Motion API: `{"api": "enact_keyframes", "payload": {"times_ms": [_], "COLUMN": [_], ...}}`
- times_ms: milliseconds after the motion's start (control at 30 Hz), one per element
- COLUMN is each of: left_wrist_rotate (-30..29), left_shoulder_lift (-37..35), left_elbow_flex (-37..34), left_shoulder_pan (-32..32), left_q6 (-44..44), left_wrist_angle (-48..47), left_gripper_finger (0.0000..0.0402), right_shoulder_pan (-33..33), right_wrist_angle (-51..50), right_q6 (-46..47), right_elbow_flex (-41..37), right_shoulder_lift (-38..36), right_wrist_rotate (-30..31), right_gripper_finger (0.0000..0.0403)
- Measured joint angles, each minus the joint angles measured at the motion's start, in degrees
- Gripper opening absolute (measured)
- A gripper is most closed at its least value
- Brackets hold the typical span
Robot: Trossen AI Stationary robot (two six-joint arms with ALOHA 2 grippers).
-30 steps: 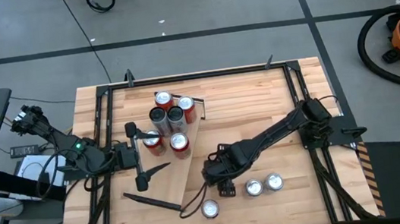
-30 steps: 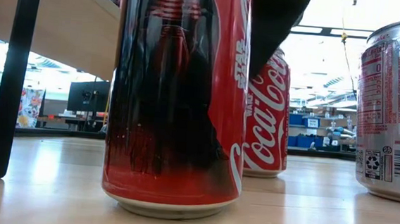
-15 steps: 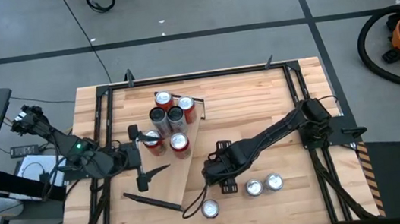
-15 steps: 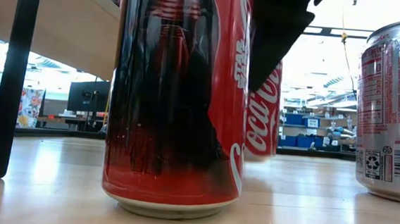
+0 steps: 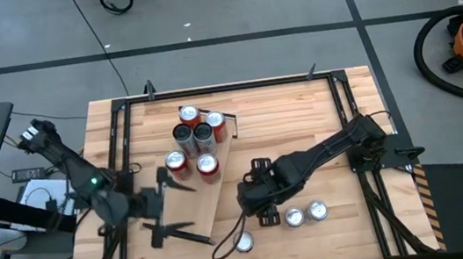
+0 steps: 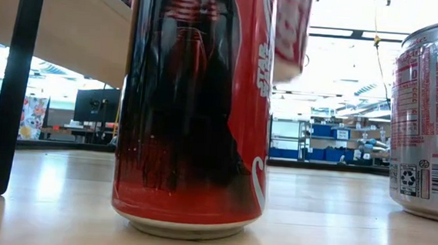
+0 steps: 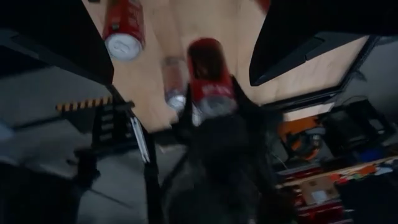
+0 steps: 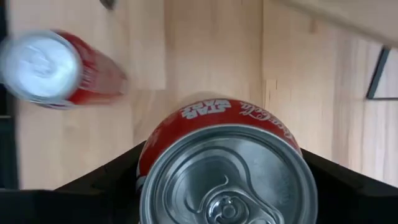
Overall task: Place canned beverage on shelf
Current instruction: Put the right red soda can on the shelf
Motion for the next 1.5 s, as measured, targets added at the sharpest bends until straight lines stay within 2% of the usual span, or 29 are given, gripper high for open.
{"api": "enact_keyframes", "payload": {"times_ms": [233,467,700,867,1500], "left_wrist_rotate": [0.8,0.03,-3.96,-7.94,-5.38], "left_shoulder_lift": [9.2,15.35,18.25,20.3,22.43], "left_elbow_flex": [0.0,-0.03,0.0,0.21,1.26], "left_shoulder_pan": [-3.39,-3.53,-0.97,0.17,4.08], "left_q6": [-0.79,-6.09,-14.91,-16.76,-17.22], "left_wrist_angle": [1.03,6.82,7.53,7.44,9.02], "left_gripper_finger": [0.0387,0.0387,0.0387,0.0387,0.0386], "right_shoulder_pan": [1.85,4.13,4.61,4.23,1.88], "right_wrist_angle": [-2.72,1.44,6.32,7.87,20.05], "right_q6": [0.51,-2.12,-4.93,-6.44,-10.88], "right_elbow_flex": [8.14,11.05,10.66,10.65,10.61], "right_shoulder_lift": [-0.06,-0.07,0.45,0.76,1.6], "right_wrist_rotate": [2.88,2.7,4.16,5.23,5.09], "right_gripper_finger": [0.0321,0.0321,0.0321,0.0321,0.0321]}}
